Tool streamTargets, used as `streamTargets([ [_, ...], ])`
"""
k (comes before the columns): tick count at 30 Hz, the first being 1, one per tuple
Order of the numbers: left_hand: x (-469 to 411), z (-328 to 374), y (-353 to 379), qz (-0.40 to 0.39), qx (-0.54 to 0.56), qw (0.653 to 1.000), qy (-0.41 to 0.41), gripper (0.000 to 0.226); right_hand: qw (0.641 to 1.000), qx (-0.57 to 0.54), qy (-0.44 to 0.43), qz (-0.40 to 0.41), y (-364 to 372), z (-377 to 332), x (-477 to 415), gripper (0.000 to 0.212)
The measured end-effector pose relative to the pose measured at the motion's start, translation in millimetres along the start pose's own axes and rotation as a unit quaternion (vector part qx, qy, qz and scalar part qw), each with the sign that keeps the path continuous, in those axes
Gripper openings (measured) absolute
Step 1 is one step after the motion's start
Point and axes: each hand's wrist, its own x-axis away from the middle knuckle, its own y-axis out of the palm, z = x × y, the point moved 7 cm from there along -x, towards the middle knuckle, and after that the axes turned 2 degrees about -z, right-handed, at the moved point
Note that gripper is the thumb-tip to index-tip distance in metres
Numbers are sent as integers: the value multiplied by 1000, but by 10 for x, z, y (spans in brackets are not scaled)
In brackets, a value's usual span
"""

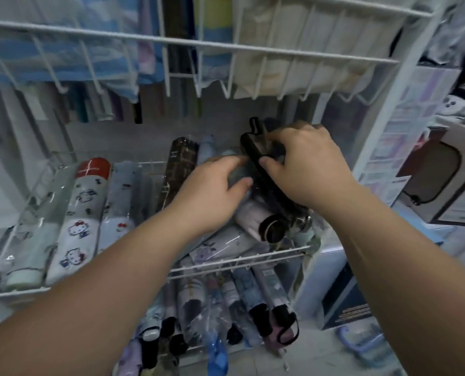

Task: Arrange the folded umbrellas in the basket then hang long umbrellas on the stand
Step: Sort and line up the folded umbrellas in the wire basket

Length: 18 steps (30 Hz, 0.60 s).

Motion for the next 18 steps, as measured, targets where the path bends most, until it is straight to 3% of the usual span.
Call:
streamTargets([
  [6,-277,254,338,-21,139,988,-58,45,953,-264,109,-100,142,471,143,50],
  [11,-354,207,424,-12,132,986,-105,48,962,-239,89,-94,198,473,190,47],
  [18,-243,236,526,-16,249,959,-133,61,953,-285,83,-60,169,477,316,31],
])
